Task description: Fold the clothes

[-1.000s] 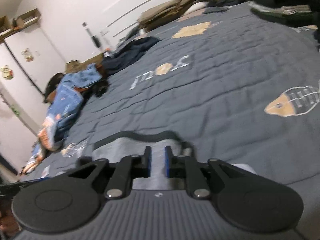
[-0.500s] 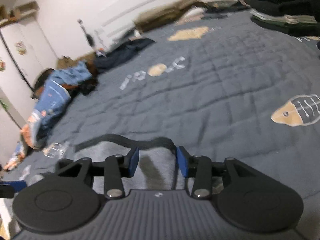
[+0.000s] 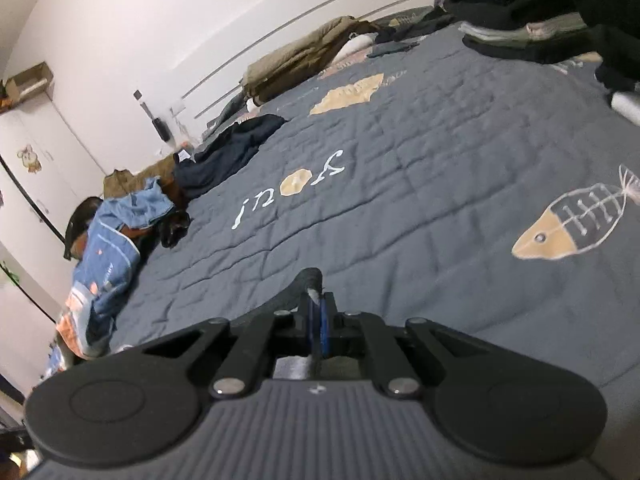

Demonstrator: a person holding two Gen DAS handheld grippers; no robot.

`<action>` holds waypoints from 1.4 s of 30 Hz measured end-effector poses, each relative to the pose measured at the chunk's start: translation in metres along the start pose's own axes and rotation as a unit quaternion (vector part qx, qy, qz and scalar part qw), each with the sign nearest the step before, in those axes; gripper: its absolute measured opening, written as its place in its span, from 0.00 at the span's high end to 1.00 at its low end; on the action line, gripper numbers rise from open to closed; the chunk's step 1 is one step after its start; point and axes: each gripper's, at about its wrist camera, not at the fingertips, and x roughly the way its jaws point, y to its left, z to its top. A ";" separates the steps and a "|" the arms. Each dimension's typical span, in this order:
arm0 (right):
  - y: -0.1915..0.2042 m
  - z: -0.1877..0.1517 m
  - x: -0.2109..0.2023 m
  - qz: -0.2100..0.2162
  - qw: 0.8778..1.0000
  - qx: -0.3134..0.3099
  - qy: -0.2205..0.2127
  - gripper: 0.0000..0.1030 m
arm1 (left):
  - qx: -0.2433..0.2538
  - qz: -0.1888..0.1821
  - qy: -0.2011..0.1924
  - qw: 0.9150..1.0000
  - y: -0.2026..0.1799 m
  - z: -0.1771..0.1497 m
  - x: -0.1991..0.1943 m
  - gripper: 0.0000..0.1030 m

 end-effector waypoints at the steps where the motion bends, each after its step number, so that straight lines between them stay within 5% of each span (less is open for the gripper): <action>1: -0.001 -0.003 0.004 -0.006 1.000 -0.003 0.005 0.96 | 0.001 0.000 0.001 1.000 0.000 0.000 0.001 0.60; 7: 0.000 -0.011 0.018 -0.003 0.999 -0.008 0.048 0.91 | 0.002 0.004 0.002 1.000 0.001 0.000 0.001 0.60; 9: 0.003 -0.005 0.005 0.006 0.999 -0.006 0.035 0.84 | -0.001 0.004 0.001 1.000 0.002 0.000 0.000 0.60; 11: 0.004 0.001 -0.008 0.011 1.000 0.003 0.025 0.65 | 0.001 0.003 0.001 1.000 0.001 -0.001 -0.001 0.60; 13: 0.005 0.002 -0.023 0.013 1.000 0.007 0.019 0.60 | 0.004 -0.001 0.002 1.000 -0.001 -0.002 -0.003 0.60; 28: 0.044 -0.069 -0.142 0.011 0.998 -0.041 0.050 0.57 | 0.055 -0.055 0.014 0.997 -0.037 -0.024 -0.020 0.60; 37: 0.072 -0.123 -0.175 0.019 0.993 -0.106 0.040 0.52 | 0.046 -0.032 0.001 0.998 -0.024 -0.025 -0.039 0.58; 42: 0.126 -0.130 -0.174 0.035 0.976 -0.215 0.026 0.52 | 0.022 -0.016 -0.026 0.999 -0.010 -0.016 -0.057 0.58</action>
